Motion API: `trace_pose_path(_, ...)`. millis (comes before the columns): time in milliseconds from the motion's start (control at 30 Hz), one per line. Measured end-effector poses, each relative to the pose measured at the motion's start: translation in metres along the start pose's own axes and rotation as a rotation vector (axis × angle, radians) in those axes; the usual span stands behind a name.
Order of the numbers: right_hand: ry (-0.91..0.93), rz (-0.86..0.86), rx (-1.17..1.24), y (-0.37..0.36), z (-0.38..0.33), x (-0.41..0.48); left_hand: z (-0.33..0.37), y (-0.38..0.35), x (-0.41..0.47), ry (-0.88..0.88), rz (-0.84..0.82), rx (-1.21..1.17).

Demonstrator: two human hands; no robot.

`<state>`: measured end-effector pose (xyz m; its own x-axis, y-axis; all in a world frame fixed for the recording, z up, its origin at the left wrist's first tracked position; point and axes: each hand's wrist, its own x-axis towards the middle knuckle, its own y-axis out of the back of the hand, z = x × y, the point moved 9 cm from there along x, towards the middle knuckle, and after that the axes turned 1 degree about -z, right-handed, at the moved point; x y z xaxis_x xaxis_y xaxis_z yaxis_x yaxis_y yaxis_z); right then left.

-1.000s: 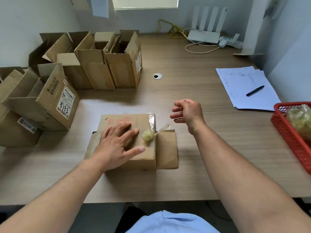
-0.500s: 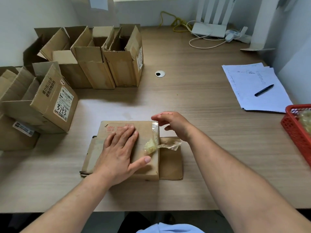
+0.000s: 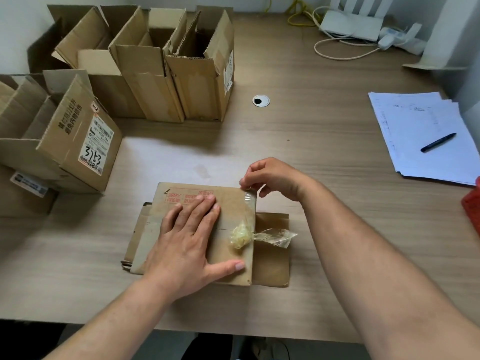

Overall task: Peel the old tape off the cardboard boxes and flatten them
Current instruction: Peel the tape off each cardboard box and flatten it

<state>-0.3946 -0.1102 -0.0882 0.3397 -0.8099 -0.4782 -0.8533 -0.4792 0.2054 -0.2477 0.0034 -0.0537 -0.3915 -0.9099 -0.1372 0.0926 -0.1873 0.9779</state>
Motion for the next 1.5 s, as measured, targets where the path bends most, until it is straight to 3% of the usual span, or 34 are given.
trace_pose_path(267, -0.049, -0.031, -0.182, -0.002, -0.011, -0.002, 0.0, 0.0, 0.001, 0.011, -0.004, 0.004)
trace_pose_path(500, -0.032, 0.109, -0.169, 0.005, -0.012, -0.005, -0.004, -0.001, 0.001, 0.033, 0.004, 0.013)
trace_pose_path(633, -0.008, 0.106, -0.157, 0.005, -0.015, -0.007, -0.004, -0.001, 0.001, 0.042, 0.013, 0.012)
trace_pose_path(1000, -0.122, 0.179, -0.704, -0.01, -0.023, -0.011, -0.003, 0.002, 0.0, 0.054, 0.033, 0.029)
trace_pose_path(1167, -0.09, 0.256, -0.387, 0.006, -0.011, -0.02, -0.003, 0.001, 0.0, 0.061, 0.044, 0.023)
trace_pose_path(1333, -0.02, 0.188, -0.318, 0.004, -0.026, -0.022, -0.002, 0.003, -0.002, 0.058, 0.032, 0.03)
trace_pose_path(1500, -0.234, 0.113, -0.112, -0.006, 0.025, -0.043, 0.008, 0.006, -0.022, 0.01, 0.087, 0.077)
